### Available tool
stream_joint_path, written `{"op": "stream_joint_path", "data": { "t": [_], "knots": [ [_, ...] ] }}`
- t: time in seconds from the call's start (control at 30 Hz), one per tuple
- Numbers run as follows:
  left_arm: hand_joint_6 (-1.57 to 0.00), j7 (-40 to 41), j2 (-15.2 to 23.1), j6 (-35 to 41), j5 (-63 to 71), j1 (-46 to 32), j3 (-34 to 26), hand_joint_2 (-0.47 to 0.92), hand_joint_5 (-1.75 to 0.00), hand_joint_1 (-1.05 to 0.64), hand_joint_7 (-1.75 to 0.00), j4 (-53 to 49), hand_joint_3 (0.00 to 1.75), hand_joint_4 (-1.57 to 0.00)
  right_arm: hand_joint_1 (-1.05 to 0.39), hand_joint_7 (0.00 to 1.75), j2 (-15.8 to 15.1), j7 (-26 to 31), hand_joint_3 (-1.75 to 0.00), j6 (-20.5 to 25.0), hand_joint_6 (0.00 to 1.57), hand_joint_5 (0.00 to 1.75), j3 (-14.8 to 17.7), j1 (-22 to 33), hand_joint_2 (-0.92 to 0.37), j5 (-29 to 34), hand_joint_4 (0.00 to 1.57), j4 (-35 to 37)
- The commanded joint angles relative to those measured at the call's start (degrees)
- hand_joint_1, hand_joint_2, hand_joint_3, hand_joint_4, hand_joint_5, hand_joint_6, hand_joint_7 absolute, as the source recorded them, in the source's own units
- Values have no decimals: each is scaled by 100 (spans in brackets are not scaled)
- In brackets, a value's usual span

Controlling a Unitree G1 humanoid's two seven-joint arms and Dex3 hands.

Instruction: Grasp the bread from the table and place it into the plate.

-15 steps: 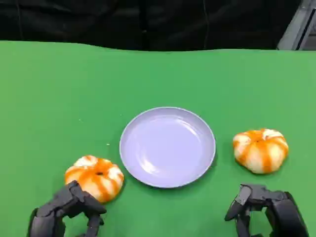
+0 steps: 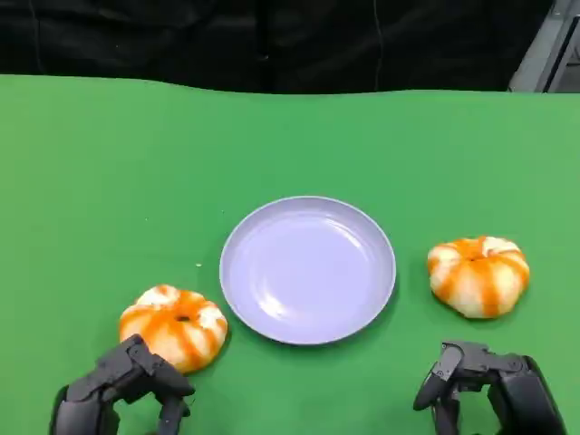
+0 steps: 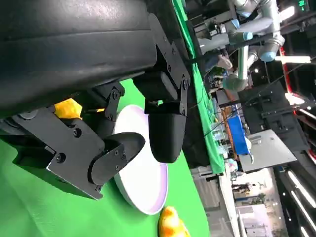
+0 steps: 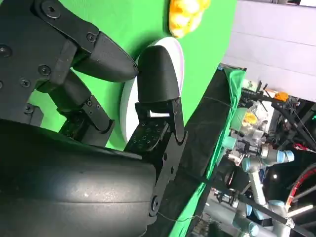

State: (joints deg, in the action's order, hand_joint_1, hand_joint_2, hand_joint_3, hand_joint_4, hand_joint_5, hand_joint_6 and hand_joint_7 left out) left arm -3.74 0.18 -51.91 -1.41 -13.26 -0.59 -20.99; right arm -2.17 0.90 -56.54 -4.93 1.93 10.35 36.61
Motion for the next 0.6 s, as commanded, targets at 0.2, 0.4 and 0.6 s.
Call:
{"op": "stream_joint_path", "data": {
  "t": [0.2, 0.4, 0.6],
  "knots": [
    [-78, -52, 68, -166, -93, -35, -68, 56, -148, -6, -124, 30, 105, -77, -23, 131, -68, 56, -170, -6, 113, 159, 34, 77, -3, 11, 123, -104],
    [-75, 170, 19, -310, 193, 5, -232, 70, -108, -7, -63, -50, 68, -75, -23, 132, -42, 24, -170, 37, 112, 160, 13, 84, -4, -34, 123, -127],
    [-74, 535, 34, -367, 882, -28, -429, 92, -71, -16, -11, 53, 15, -65, -23, 131, -30, 48, -170, 37, 112, 159, 6, 96, -4, -16, 123, -147]
  ]
}}
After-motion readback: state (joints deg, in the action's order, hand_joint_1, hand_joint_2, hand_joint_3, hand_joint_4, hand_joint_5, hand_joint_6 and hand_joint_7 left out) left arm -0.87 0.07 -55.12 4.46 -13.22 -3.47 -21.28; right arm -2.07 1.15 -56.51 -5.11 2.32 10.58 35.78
